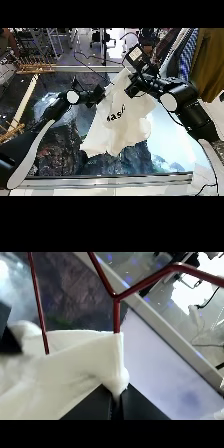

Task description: Fold the clothes and pants, and hang the long-sleeved shirts on hangers.

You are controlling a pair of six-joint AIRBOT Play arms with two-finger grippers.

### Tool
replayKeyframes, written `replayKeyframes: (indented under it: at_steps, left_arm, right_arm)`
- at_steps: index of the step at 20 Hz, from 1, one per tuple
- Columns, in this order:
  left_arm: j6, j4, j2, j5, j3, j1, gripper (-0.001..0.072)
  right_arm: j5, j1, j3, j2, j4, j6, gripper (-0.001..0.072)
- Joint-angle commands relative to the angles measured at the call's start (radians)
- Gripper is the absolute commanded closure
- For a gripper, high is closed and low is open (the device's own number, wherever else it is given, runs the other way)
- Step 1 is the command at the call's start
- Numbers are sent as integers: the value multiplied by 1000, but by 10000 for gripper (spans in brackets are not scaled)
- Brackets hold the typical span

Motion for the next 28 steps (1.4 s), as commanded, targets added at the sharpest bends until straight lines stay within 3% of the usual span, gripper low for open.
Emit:
replayKeyframes:
  at_steps: [1, 5, 8, 13, 18, 24, 28]
  left_arm:
    - [56, 6, 12, 113, 2, 72, 693]
    - [186, -8, 54, 94, 2, 172, 694]
    - [388, -159, 65, 37, 2, 234, 694]
    - [546, -309, 65, -122, 2, 341, 694]
    - [748, -514, 66, -174, 3, 393, 695]
    - [848, -535, 66, -261, 6, 418, 696]
    - [955, -616, 85, -354, 7, 367, 695]
  right_arm:
    - [143, -1, 0, 15, 8, -68, 698]
    - [151, -1, 0, 15, 8, -79, 699]
    - [224, -1, 0, 15, -2, -156, 699]
    - [304, -28, -2, 15, -34, -197, 700]
    - [348, -38, -3, -3, -82, -335, 700]
    - [326, -38, -32, -123, -242, -319, 700]
    - [71, -3, -31, -237, -227, -153, 700]
